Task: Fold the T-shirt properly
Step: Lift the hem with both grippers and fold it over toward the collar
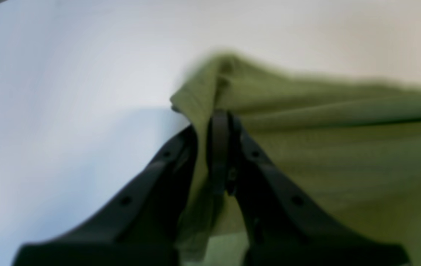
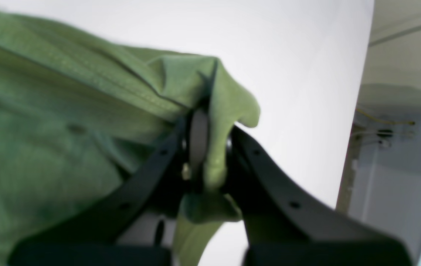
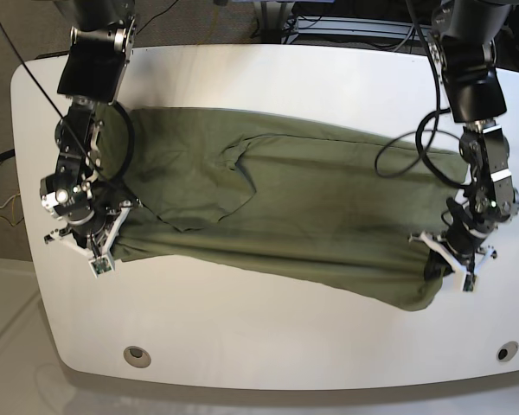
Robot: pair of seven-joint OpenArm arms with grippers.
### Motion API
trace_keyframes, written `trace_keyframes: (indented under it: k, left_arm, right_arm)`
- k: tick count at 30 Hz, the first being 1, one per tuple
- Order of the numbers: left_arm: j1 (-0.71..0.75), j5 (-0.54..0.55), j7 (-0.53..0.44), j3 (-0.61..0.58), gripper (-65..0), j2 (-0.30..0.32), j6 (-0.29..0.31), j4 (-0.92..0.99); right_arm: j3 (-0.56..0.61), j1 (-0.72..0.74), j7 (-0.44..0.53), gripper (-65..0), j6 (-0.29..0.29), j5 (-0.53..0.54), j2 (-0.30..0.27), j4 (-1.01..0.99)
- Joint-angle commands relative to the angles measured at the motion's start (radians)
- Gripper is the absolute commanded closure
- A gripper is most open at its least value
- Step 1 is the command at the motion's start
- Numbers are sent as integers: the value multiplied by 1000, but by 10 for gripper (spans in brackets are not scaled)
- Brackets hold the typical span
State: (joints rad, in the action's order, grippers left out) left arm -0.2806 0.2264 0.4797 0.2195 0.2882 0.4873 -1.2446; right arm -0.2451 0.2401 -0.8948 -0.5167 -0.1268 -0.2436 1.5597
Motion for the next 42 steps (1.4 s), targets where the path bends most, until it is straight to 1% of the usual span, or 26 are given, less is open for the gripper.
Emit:
trace_keyframes:
  k: [1, 8, 11, 18, 22, 29, 42]
  left_arm:
    - [19, -5, -8, 8, 0, 18, -14, -51]
    - [94, -5, -8, 10, 0, 21, -14, -99]
    - [119, -5, -11, 10, 0, 52, -14, -99]
    - [128, -3, -11, 13, 0, 84, -12, -94]
    - [151, -3, -12, 19, 0, 104, -12, -93]
    - [165, -3, -12, 33, 0, 107, -12, -94]
    - [231, -5, -12, 33, 0, 107, -12, -96]
  right_arm:
    - [-9, -2, -4, 0, 16, -18, -20, 57]
    - [-24, -87, -4, 0, 17, -18, -21, 114]
    - [-53, -129, -4, 0, 14, -18, -18, 140]
    - [-69, -222, -5, 0, 14, -18, -20, 193]
    - [-98, -281, -5, 0, 14, -18, -18, 235]
    - [-121, -347, -5, 0, 14, -18, -17, 265]
    - [-152, -430, -5, 0, 14, -18, -10, 262]
